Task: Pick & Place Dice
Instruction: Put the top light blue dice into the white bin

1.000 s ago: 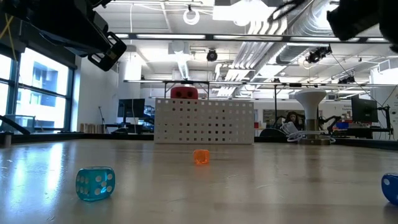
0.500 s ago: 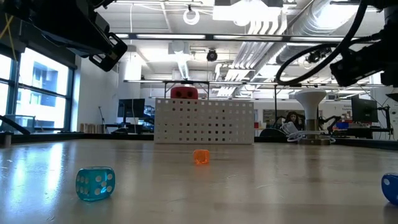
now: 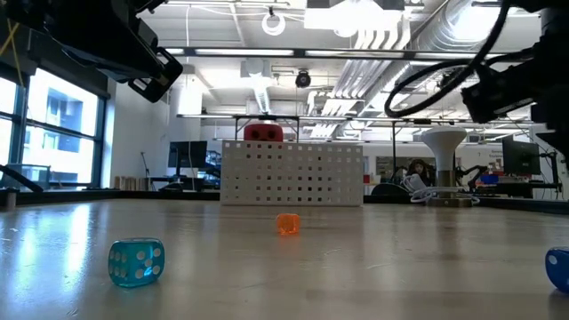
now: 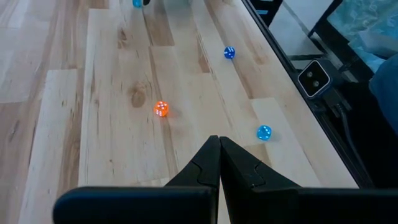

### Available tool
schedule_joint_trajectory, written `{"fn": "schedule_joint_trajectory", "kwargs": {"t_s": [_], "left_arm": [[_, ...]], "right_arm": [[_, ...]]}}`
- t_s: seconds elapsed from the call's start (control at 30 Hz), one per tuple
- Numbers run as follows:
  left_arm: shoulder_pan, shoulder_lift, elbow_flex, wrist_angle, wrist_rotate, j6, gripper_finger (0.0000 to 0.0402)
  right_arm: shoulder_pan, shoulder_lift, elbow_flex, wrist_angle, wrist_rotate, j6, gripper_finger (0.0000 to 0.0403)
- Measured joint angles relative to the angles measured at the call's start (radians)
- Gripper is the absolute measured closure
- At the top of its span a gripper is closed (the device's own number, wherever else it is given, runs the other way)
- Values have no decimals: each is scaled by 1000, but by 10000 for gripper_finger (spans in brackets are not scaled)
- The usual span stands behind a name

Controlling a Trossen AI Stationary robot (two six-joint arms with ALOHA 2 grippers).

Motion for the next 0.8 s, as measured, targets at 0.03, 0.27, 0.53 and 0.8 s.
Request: {"fn": "schedule_joint_trajectory", "kwargs": {"t_s": [0.03, 0.27, 0.53, 0.8], "left_arm": [[0, 0, 0, 0, 0, 0, 401], [-1, 0, 0, 0, -25, -14, 401], [-5, 24, 2, 1, -80, -21, 401], [-16, 100, 1, 64, -177, 36, 399]], "right_arm": [[-5, 0, 0, 9, 2, -9, 268], [-34, 0, 0, 5, 1, -28, 268], [-34, 0, 0, 4, 7, -28, 268], [-34, 0, 0, 1, 12, -28, 268]]}}
